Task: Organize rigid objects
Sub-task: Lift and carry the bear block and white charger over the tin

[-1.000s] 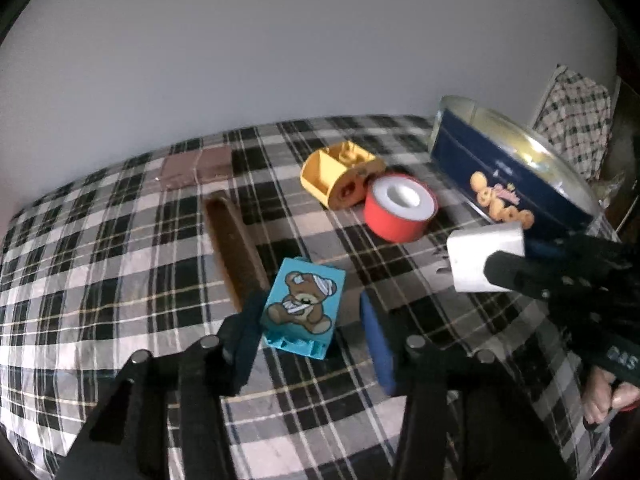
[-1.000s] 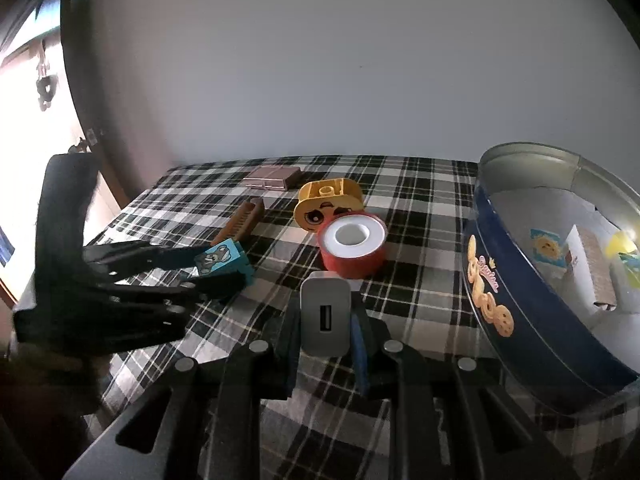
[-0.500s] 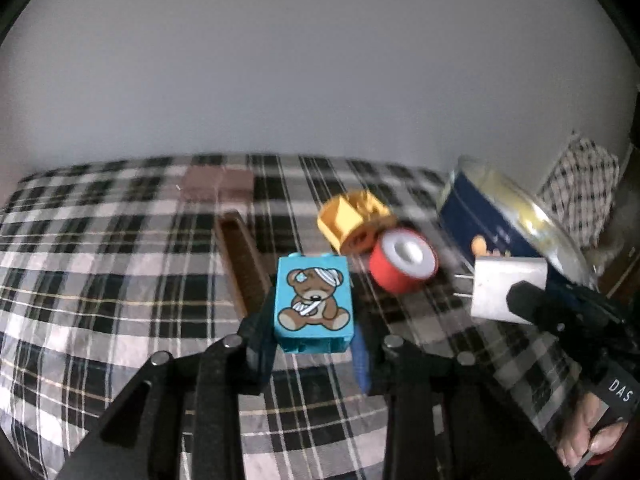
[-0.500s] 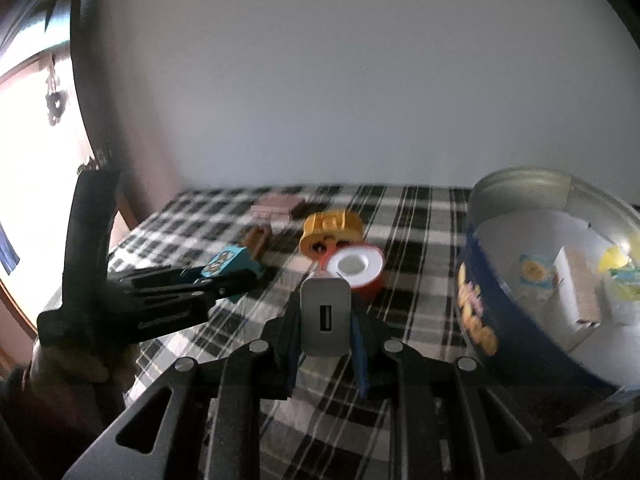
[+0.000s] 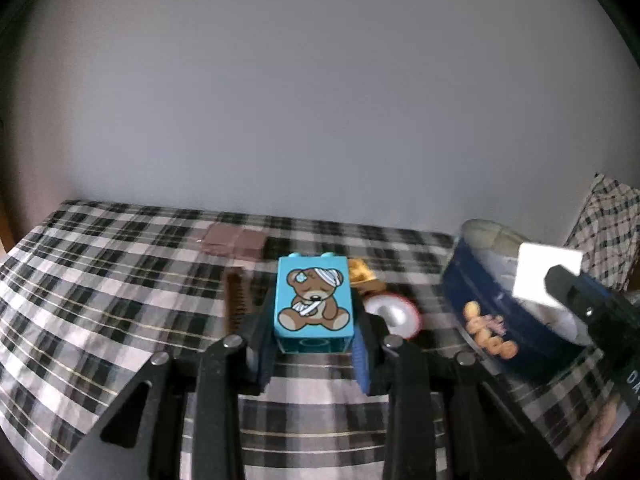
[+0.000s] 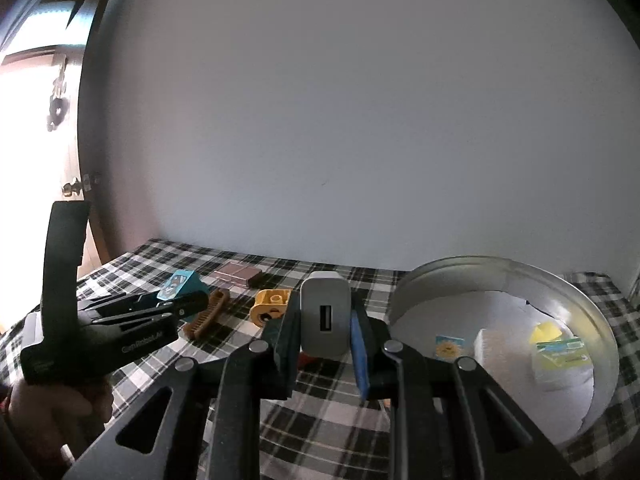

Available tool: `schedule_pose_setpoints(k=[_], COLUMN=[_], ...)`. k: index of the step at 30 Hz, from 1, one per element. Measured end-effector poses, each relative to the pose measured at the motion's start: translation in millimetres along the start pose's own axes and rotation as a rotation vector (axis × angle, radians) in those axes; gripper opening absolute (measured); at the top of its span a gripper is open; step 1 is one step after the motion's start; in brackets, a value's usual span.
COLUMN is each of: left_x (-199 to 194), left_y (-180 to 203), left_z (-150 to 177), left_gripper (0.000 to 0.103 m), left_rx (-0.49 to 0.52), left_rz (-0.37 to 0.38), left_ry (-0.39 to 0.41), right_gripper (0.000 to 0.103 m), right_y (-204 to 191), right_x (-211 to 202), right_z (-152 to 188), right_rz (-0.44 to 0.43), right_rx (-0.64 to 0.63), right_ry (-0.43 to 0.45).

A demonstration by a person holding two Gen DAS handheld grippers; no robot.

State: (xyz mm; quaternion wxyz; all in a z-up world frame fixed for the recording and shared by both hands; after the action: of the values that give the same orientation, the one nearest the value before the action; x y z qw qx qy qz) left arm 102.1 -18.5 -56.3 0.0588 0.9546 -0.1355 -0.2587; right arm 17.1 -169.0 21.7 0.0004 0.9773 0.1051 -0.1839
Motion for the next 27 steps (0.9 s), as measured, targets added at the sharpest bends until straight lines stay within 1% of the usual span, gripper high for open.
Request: schedule_pose_setpoints(k=[2,8,23,27], left_x=[1.6,4.4,11.5,16.0], left_y=[17.3,63.3,122.7,134.8], left_z=[-1.2,-2.9,-8.7,-11.1], left_gripper=[0.030,0.030,0.030,0.030], left_rx=[0.017,0.046,0.080,0.093], left_rz=[0.015,0.056,0.091,0.099], left_ry=[0.008,0.021,0.031,0.034], right_gripper=[0.024,0.024,0.024,0.024], right_y=[8.2,41.6,95.3,102.4], right_x=[0.5,-4.7,-20.4,-21.4], right_z=[0.4,-3.2,-10.0,-11.6], right_rz=[-0.007,0.019,0.112,0.130], right_rx=[0.007,0.052,0.096,0.095], right_ry=[0.002,0.017,0.051,0.056])
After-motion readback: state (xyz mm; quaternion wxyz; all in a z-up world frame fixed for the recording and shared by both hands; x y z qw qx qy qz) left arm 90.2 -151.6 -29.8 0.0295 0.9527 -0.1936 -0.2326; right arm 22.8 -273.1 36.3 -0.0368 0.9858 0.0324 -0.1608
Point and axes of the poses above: each gripper's, at about its wrist camera, not at the fingertips, and x roughly the way its jaws point, y to its right, z to its underside, the point moved 10 cm from there along x, roughly the way its jaws point, and after that the axes turned 2 degrees about z, right-handed, at the moved point
